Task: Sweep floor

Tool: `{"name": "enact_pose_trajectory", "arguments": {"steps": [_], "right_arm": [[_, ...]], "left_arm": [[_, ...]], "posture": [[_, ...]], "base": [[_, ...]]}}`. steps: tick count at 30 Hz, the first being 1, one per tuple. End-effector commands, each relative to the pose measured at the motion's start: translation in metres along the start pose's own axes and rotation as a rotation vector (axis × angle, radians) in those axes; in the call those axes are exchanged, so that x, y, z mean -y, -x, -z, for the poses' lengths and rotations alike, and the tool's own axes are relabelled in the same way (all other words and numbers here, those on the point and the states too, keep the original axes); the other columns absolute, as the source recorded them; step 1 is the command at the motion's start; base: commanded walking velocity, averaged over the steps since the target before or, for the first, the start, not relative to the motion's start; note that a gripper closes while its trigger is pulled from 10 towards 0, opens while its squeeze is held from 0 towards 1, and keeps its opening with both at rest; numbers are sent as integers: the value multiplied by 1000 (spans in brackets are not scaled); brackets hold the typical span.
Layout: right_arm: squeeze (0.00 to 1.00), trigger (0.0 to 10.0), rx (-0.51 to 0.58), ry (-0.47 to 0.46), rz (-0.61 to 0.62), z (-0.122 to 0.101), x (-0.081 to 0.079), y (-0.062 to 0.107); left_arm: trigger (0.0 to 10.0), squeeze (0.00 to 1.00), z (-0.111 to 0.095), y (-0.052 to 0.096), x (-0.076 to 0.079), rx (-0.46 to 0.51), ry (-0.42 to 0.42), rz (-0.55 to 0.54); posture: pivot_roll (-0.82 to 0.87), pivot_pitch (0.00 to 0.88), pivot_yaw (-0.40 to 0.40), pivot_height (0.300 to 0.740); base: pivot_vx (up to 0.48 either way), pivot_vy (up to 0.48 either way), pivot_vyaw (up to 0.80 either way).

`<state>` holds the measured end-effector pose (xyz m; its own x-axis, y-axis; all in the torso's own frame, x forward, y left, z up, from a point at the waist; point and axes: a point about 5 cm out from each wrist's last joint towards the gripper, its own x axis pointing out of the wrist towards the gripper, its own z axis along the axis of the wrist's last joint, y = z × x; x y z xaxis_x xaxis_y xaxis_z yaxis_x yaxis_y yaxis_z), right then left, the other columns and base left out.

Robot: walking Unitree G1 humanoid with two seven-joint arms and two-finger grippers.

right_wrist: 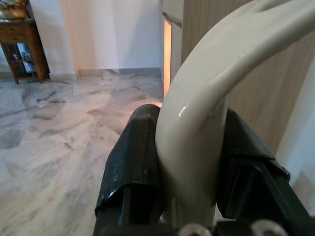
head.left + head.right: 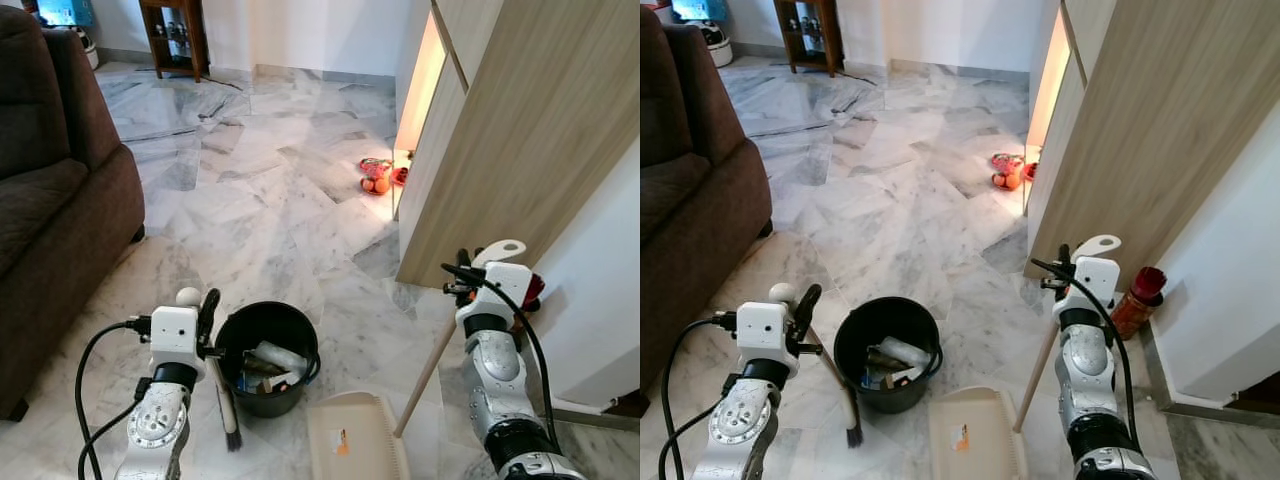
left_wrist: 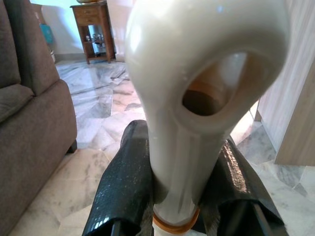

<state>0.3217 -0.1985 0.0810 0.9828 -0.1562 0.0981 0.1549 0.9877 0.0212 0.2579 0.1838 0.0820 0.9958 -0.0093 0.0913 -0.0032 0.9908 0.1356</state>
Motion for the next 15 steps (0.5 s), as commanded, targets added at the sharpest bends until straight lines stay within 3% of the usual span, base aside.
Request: {"name": "enact_pose_trajectory", "arguments": {"steps": [1, 15], "right_arm": [[0, 10000, 41, -36, 2, -8, -2, -6], [0, 10000, 39, -50, -22, -7, -7, -5]], "left_arm": [[10000, 0, -13, -3, 6, 56, 14, 32], [10000, 0, -11, -3, 9, 40, 20, 46]], "posture": [[25, 59, -76, 740], [15, 65, -77, 740]], "base": [[0, 0, 0], [0, 0, 0]]}}
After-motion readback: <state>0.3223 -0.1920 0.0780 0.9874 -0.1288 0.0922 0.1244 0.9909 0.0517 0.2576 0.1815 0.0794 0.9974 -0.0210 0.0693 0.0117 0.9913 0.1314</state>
